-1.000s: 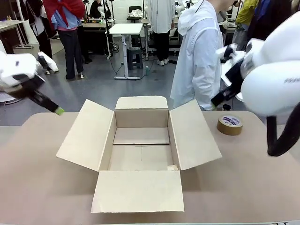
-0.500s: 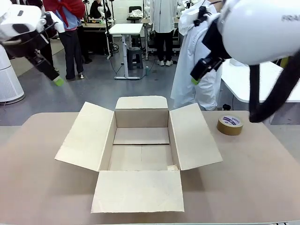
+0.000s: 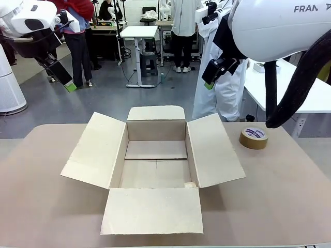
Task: Wrap the clocks to prevent damage.
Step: Open the side flaps of the Package Box.
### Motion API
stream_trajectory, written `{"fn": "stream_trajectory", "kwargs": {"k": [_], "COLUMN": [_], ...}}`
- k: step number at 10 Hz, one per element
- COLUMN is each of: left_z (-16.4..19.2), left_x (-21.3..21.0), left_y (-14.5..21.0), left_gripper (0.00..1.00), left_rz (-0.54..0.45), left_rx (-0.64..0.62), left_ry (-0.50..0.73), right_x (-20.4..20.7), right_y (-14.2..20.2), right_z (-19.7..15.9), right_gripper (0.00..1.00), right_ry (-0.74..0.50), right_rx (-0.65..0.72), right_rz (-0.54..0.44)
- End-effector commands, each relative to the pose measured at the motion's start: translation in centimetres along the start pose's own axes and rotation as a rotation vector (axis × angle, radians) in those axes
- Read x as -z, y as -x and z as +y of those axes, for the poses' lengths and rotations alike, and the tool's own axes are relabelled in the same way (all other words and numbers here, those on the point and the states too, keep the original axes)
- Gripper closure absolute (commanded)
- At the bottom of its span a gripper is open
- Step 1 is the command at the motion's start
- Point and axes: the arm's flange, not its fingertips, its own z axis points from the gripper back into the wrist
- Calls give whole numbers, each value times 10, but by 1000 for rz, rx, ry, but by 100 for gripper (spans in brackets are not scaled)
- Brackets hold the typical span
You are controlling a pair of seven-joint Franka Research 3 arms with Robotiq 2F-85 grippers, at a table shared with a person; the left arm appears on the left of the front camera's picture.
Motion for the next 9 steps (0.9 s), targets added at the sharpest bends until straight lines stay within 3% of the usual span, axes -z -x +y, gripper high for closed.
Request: {"fn": "stream_trajectory", "kwargs": {"k": [1, 2, 3, 5, 7, 9], "left_z": [1, 0, 3, 32, 53, 63], "left_x": [1, 0, -8, -27, -38, -40], "left_y": [7, 0, 9, 29, 58, 91], "left_gripper": [0, 0, 0, 0, 0, 0], "left_rz": [-17, 0, -98, -217, -286, -386], "left_rx": [14, 0, 82, 179, 250, 169], "left_ry": [-3, 0, 12, 174, 322, 336], "right_x": [1, 0, -12, -37, -51, -54], "right_y": [8, 0, 13, 42, 80, 119], "right_z": [0, 0, -13, -58, -94, -120], "right_gripper": [0, 0, 0, 0, 0, 0], "right_ry": [-11, 0, -127, -261, -368, -389], "right_rx": [-13, 0, -110, -101, -59, 27], "right_rz": [-11, 0, -56, -191, -262, -318]}}
